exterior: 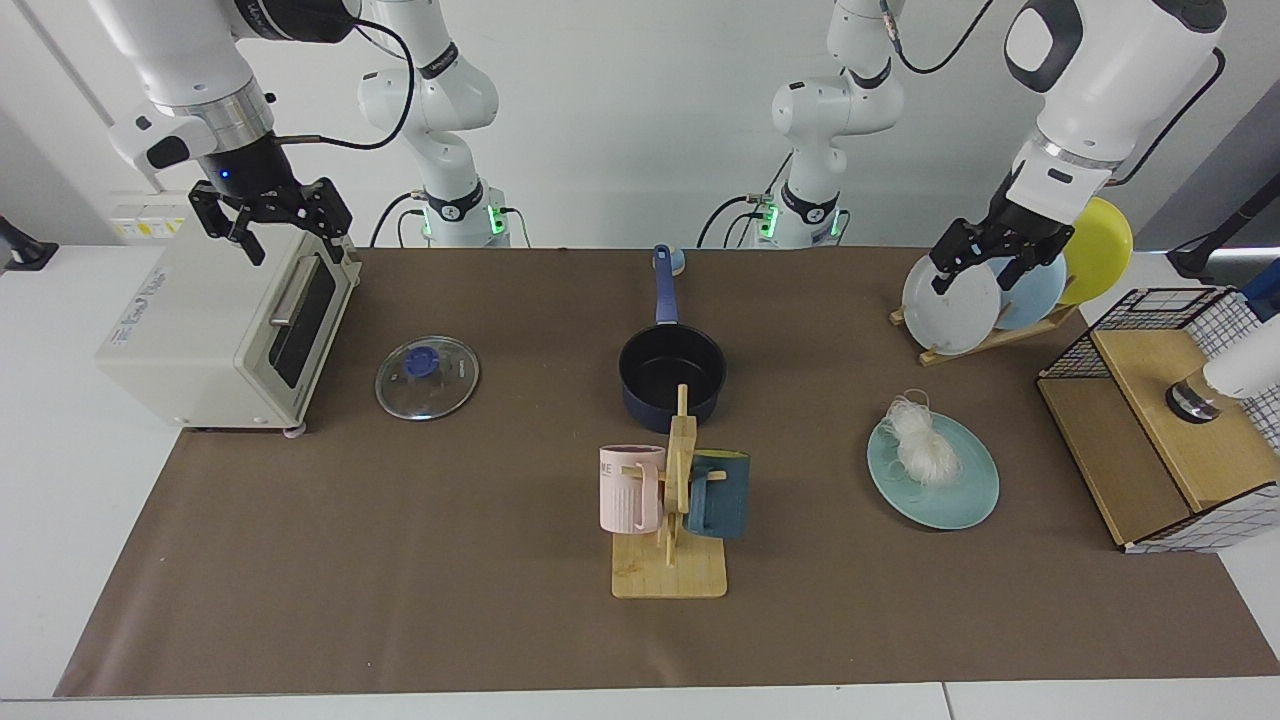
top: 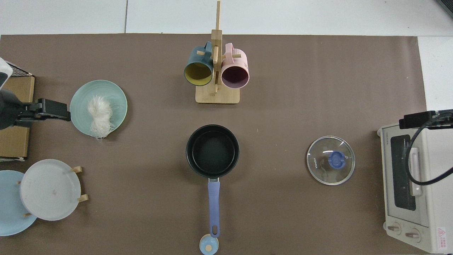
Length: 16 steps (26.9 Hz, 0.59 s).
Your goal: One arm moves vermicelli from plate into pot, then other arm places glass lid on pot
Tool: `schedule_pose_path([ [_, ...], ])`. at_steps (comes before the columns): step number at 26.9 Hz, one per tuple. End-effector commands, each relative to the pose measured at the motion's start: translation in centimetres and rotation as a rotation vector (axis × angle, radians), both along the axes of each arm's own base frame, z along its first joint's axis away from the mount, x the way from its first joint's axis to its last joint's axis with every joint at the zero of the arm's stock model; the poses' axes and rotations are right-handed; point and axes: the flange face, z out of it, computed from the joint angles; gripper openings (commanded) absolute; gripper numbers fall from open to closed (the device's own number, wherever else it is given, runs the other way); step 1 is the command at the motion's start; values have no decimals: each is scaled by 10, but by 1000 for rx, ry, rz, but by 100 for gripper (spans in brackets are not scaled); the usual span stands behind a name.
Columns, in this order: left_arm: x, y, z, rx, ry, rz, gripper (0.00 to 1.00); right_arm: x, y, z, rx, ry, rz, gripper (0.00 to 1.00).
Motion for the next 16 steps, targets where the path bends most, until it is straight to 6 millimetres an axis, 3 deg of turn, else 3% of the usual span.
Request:
schedule_pose_path([
  [1, 0, 1, 4, 18, 9, -3, 100, -9, -3, 3, -11, 9, 16, 100],
  [10, 0, 1, 5, 18, 7, -3, 100, -16, -3, 0, -5, 47, 0, 100],
  [16, 0, 1, 5, 18, 7, -3, 100, -27, 6, -21, 7, 97, -71, 100],
])
